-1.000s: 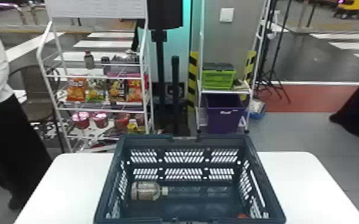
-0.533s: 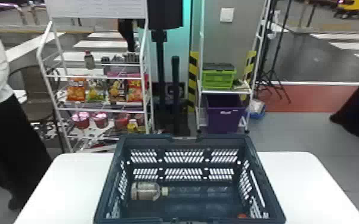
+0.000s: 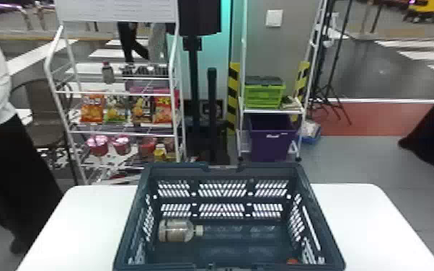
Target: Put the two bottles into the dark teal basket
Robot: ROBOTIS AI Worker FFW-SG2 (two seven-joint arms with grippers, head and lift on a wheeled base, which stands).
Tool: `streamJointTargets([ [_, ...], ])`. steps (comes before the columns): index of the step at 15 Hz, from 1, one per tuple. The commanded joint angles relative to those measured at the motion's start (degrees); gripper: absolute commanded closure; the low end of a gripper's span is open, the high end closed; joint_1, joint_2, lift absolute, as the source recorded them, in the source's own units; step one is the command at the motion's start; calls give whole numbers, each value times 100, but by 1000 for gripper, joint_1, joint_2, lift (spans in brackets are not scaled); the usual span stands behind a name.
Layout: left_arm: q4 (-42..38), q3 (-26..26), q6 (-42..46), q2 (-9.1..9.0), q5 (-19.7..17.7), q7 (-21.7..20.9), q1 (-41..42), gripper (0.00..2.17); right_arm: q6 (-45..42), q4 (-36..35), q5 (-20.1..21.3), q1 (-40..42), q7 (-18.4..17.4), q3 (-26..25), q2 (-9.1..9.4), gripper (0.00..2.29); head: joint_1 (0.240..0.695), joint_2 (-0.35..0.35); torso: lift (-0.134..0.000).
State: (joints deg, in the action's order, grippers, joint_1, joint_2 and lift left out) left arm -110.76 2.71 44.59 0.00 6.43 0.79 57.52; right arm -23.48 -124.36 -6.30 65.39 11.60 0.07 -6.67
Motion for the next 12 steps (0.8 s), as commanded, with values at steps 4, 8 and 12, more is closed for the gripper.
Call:
streamJointTargets([
  [4,10,-78,-271,-15,-81,0,-48,83,7,-62,5,-9,0,28,-27,53,499,0,0],
  [8,-7,-78,-588,-15,-169,0,-74,83,7,-53,14,17,0,37,-27,53,499,0,0],
  [12,-34,-87,-816,-15,-239,0,-74,83,-28,-53,41,70,0,37,-27,53,499,0,0],
])
